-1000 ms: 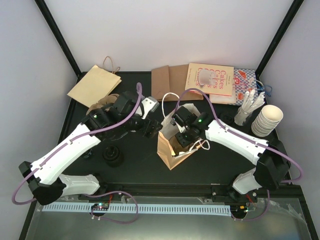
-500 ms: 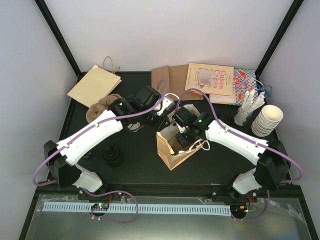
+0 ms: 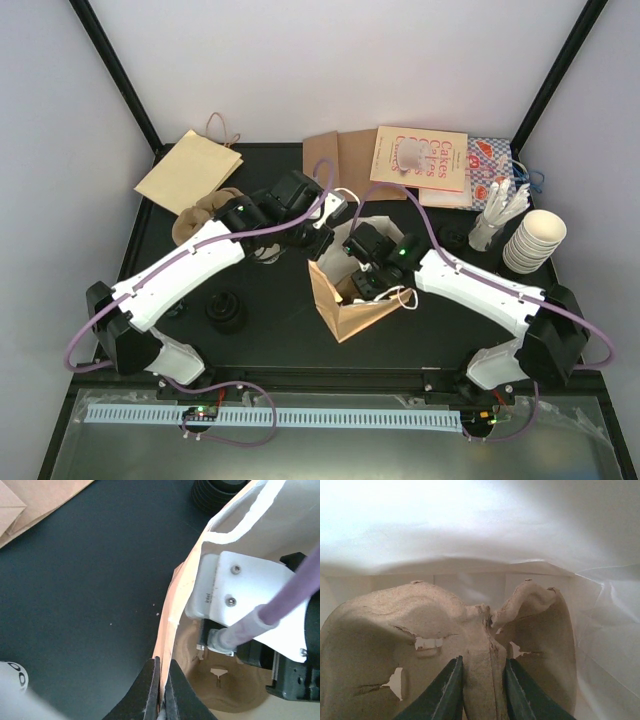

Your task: Pack the takeout coffee

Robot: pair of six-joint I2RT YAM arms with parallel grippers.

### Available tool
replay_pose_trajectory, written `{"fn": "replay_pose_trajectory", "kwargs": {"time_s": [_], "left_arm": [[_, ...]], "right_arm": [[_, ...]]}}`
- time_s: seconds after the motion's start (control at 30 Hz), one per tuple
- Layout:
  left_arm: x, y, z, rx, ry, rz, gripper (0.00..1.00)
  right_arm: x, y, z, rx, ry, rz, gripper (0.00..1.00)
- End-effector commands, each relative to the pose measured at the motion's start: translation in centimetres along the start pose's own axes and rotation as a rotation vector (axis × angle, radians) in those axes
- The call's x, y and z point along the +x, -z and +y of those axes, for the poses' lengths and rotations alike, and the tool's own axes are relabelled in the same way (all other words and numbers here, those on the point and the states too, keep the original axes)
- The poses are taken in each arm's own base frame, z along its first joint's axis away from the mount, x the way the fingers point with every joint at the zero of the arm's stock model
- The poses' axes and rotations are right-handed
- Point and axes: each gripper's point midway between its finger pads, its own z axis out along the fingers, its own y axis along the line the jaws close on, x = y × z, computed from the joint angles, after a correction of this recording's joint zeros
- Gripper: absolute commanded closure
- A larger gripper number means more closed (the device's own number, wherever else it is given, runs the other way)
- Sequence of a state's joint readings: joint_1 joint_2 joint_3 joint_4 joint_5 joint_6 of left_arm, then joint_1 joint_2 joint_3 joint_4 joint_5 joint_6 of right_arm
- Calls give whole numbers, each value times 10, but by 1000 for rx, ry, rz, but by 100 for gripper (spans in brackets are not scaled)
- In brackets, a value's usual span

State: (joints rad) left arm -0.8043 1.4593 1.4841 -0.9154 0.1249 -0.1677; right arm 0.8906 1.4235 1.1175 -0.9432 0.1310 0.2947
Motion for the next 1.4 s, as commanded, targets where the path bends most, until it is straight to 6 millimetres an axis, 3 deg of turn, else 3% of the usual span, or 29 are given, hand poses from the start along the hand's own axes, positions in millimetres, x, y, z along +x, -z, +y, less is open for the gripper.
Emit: {"fn": "replay_pose_trajectory", "kwargs": {"time_s": [0.0,0.2,0.5,1.07,1.17,1.27,1.37], "left_arm": [[-27,30,5,-57,-61,-111,99],[-29,43,-6,1,-112,-168,99],[-9,22,-21,126,-20,-119,98],[-7,11,-20,174,75,-76,98],[-8,13,-21,176,64,-79,98],[-8,14,-22,184,48,-79,98],[-7,15,-24,190,34,-75,98]], "right_arm": [[-18,17,-6,53,-43,-107,76],[-20,16,-10,102,-56,-133,75],[-6,-15,-6,118,-25,-34,75],[18,-68,7,78,40,108,74],[21,-70,8,74,43,118,67],[21,-68,9,66,39,111,42],[17,-61,9,56,34,89,28]]}}
